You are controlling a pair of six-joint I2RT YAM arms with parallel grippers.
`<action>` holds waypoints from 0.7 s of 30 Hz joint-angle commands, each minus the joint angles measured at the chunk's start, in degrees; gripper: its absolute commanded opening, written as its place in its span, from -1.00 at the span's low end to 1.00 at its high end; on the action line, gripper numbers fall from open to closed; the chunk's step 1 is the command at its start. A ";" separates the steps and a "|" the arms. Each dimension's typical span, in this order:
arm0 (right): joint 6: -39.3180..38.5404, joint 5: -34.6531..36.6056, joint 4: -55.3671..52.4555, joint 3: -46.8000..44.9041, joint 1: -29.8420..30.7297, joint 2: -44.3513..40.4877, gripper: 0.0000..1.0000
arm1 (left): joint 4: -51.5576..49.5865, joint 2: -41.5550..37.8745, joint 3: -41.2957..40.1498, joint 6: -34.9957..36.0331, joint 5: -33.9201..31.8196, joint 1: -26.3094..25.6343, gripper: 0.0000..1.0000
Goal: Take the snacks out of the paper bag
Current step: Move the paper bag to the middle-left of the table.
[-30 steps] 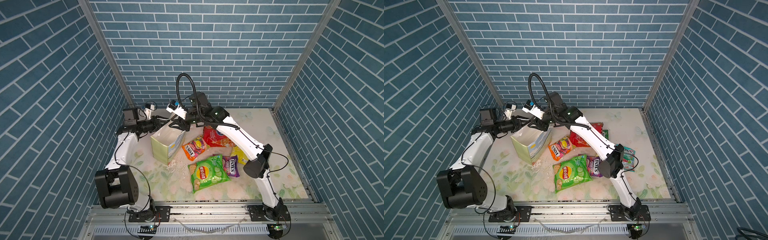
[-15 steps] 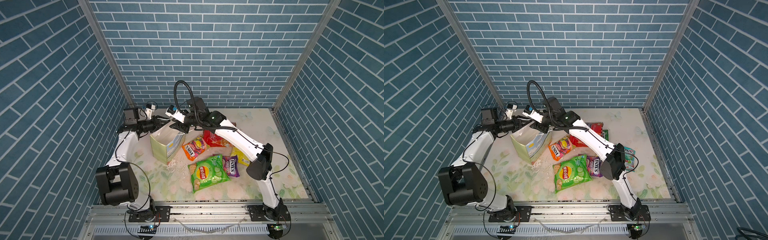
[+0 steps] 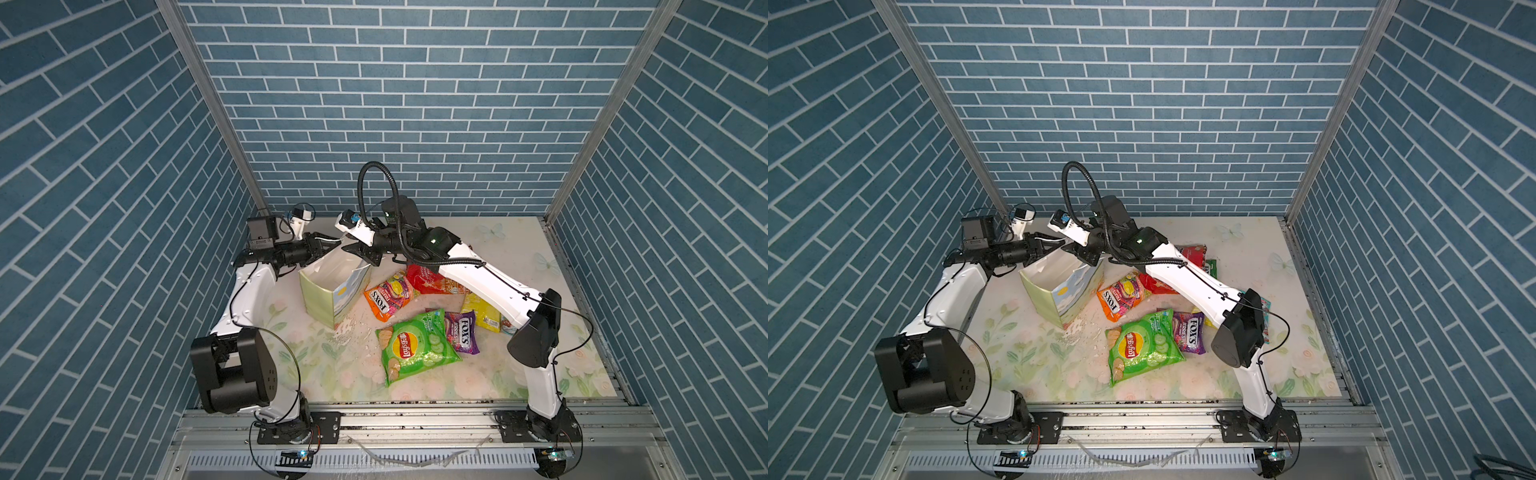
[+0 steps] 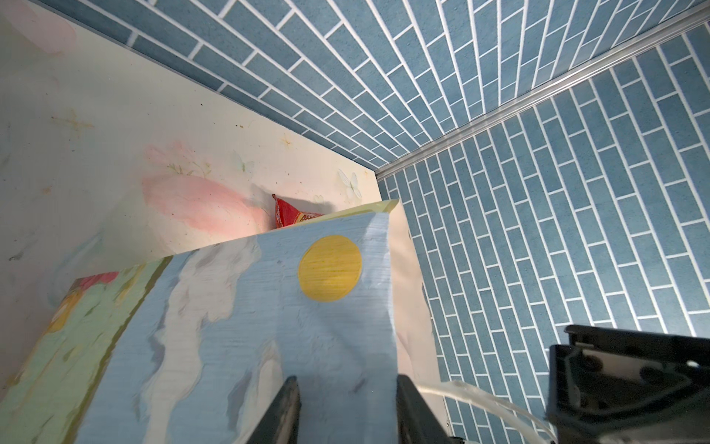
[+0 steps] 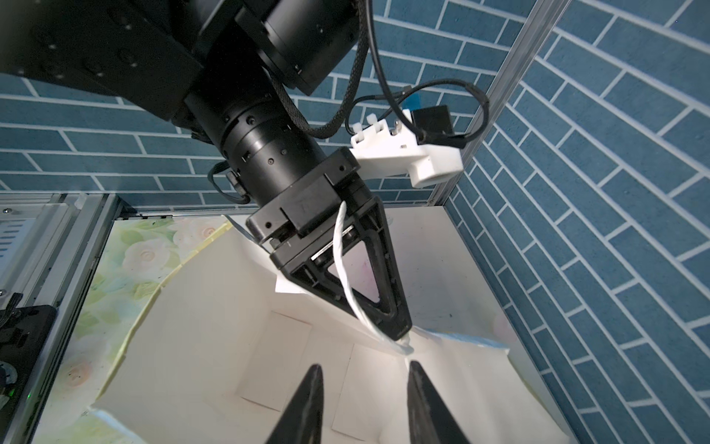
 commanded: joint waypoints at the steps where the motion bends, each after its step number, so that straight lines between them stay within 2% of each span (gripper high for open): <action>1: -2.52 -0.86 3.05 -0.32 0.50 -2.91 -0.26 | -1.50 -1.40 0.43 1.02 -0.02 0.15 -0.17; 9: -2.21 -3.69 -0.88 5.42 1.42 0.59 -0.26 | -4.15 -3.38 -0.22 2.69 -0.16 0.11 -0.16; 21: -2.60 -4.16 -2.72 5.16 3.13 0.97 -0.27 | -4.25 -3.50 -0.17 2.77 0.08 0.11 -0.16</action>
